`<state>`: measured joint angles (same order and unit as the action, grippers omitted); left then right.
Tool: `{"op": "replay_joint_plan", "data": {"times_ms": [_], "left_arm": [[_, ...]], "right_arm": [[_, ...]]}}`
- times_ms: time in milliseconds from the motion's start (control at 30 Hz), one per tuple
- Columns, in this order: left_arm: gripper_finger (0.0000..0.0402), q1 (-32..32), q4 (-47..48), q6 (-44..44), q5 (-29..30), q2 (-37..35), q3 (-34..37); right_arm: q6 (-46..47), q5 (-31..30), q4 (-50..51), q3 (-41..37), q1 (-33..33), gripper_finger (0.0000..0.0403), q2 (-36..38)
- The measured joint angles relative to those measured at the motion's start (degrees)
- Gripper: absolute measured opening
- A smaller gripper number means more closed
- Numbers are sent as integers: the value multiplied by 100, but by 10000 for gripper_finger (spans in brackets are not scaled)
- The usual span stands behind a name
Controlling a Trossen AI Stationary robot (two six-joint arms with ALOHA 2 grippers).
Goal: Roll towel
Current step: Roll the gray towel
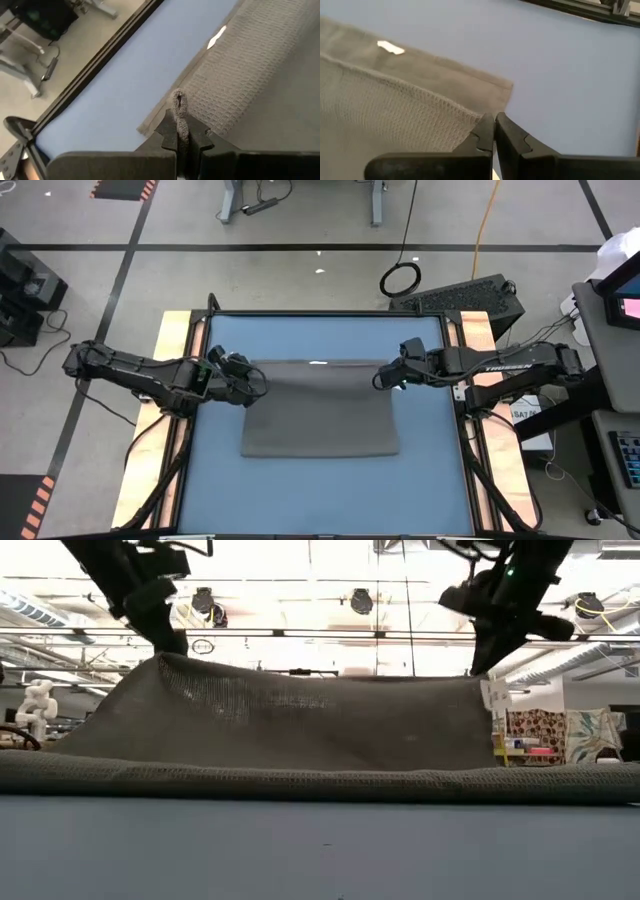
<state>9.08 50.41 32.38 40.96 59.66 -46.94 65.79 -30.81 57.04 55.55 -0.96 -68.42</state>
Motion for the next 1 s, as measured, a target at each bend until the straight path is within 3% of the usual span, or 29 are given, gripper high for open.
{"op": "replay_joint_plan", "data": {"times_ms": [400,633,1000], "left_arm": [[4,-272,-605,-213,19,2,562],[4,-310,-935,-743,6,0,616],[4,-501,-933,-780,-12,23,614]], "right_arm": [[-44,-19,-841,-728,-406,0,0],[-335,-152,-776,-350,-555,0,41],[-529,-362,-550,-227,-857,0,-232]]}}
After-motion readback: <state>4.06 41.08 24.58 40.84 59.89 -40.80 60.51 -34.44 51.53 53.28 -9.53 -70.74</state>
